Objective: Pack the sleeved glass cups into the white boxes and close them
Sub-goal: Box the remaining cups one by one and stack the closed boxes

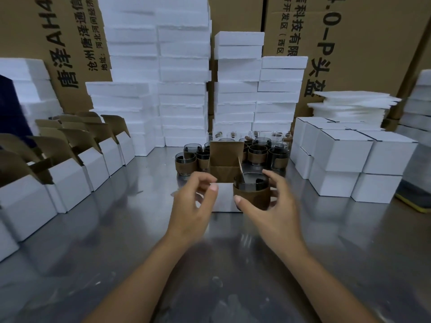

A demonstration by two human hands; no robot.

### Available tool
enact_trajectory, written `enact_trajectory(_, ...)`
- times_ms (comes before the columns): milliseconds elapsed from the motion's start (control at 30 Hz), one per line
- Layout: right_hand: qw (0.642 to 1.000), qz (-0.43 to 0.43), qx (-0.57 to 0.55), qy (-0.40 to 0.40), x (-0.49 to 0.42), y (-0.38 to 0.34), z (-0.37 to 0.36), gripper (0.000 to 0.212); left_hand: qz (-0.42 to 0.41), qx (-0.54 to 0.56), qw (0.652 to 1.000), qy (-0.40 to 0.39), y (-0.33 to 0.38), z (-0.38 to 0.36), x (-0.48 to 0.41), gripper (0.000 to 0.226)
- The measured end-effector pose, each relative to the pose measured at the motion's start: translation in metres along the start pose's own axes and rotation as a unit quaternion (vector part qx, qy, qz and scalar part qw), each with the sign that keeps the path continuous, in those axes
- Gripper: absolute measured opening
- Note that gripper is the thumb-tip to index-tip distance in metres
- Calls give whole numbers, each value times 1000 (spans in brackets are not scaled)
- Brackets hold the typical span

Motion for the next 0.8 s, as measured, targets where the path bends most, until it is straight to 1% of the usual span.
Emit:
enact_trajectory(67,999,33,6,12,4,-6,1,68,26,26,997,-62,-1,-7,5,9)
enact_trajectory(167,998,57,5,20,9,-11,1,69,70,72,987,-128,-4,-16,9,16)
enact_trajectory(267,999,49,-5,15,11,-9,-1,68,112,103,973,-173,-7,-20,11,23)
enact_trajectory(333,999,38,-12,12,11,-7,-1,68,138,126,964,-187,-9,-21,12,30)
enact_trajectory(433,999,7,-44,7,10,-6,-2,68,162,142,960,-181,-10,-21,11,33)
enact_trajectory(533,995,-20,-97,7,10,-4,-5,55,156,137,964,-165,-10,-20,8,32)
enact_trajectory(700,987,-47,-154,-5,5,1,-12,38,127,170,970,-117,-6,-18,4,44)
enact_trajectory(800,976,-80,-202,-18,-1,7,-17,29,129,190,968,-103,-7,-19,3,41)
Point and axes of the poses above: each hand's wrist, its own x-axis away from the middle knuckle, its own z-axis out of the back of the hand, y = z × x, the point moved 3 cm from there along -x, towards the middle knuckle, and after that the axes turned 4 degrees about x, right-handed, at the moved point
